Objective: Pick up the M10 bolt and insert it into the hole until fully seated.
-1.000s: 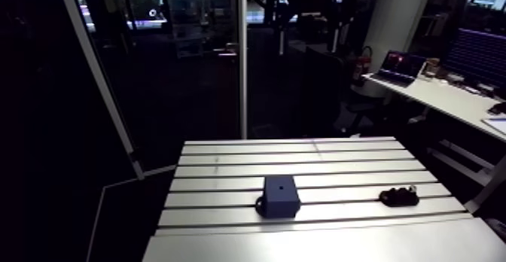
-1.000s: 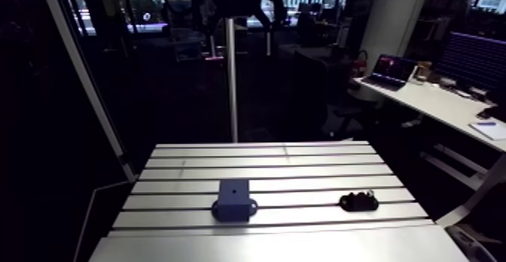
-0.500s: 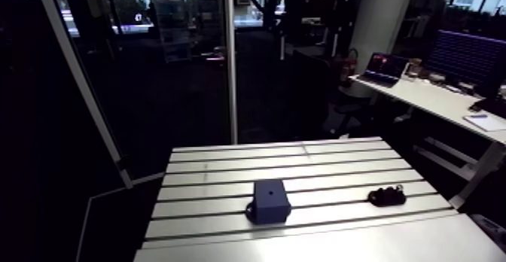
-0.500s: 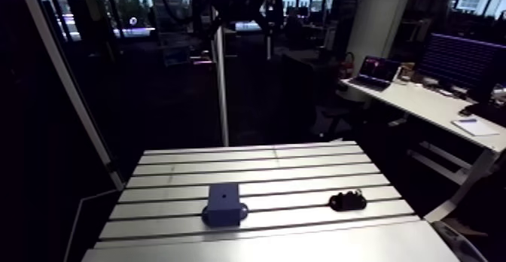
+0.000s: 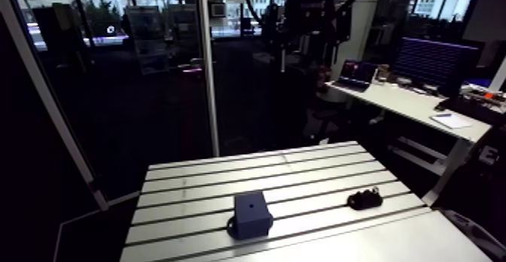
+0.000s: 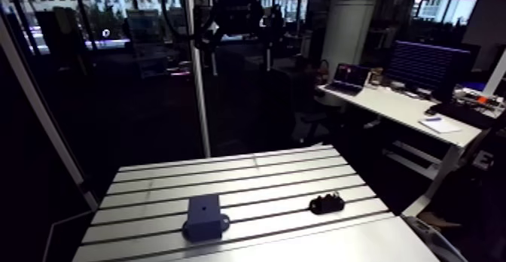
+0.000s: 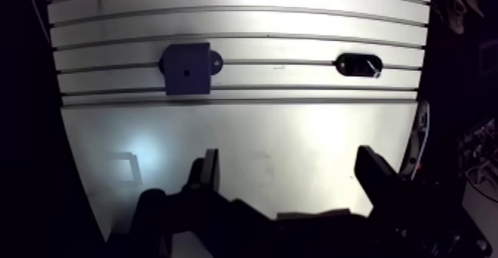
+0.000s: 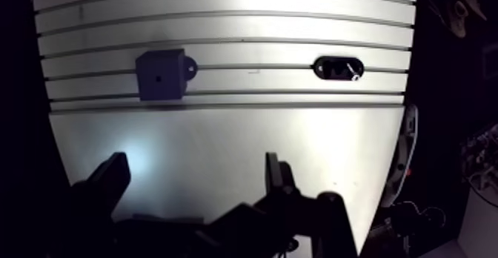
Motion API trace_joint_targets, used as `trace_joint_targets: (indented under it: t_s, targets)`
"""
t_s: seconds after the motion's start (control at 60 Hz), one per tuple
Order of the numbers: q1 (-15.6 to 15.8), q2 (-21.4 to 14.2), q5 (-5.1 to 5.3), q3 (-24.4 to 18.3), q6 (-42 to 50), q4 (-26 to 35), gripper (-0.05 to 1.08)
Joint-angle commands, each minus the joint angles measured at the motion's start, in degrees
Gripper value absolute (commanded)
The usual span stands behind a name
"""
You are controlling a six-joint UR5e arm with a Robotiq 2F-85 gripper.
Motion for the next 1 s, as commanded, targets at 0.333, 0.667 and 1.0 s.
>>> trace_joint_targets:
  t_s: [0.333, 0.667, 1.0]
  targets:
    - [-7.9, -2.14, -1.74, 5.72, -6.77, -5.27, 0.01]
    - [-16.1, -2.33, -2.01, 13.7, -15.4, -15.62, 0.01]
    - [-19.96, 0.46, -1.38, 18.28, -19.11, -25.69, 0.01]
